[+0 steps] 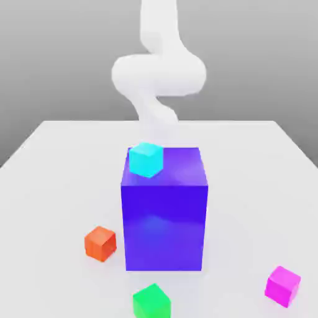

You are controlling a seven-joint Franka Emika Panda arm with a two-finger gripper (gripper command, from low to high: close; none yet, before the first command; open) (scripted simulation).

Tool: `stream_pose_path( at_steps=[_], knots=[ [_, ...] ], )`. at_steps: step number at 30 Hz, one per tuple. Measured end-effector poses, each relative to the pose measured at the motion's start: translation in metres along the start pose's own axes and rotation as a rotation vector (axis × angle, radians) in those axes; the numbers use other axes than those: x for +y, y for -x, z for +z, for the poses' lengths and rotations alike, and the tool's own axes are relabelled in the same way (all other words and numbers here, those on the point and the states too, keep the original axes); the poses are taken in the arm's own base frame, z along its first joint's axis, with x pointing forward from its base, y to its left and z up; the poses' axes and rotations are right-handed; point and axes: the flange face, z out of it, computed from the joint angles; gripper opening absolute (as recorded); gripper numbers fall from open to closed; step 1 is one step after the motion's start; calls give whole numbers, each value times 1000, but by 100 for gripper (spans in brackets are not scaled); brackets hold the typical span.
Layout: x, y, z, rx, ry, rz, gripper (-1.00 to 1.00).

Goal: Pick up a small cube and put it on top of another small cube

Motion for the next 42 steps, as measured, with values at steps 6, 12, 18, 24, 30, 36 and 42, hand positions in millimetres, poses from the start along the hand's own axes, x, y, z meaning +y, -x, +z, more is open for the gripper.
stream_pose_path(
  at_steps=[6, 12, 18, 24, 30, 36, 42],
  knots=[
    [-26, 29, 90, -109, 70, -374, 0],
    [-42, 73, 174, -239, 92, -741, 0],
    [-48, 131, 251, -385, 62, -1104, 0],
    [-48, 204, 315, -537, -34, -1468, 0],
    [-34, 281, 367, -682, -186, -1800, 0],
    [-14, 361, 405, -803, -398, -2091, 0],
    [11, 401, 449, -815, -427, -2122, -100]
  ],
)
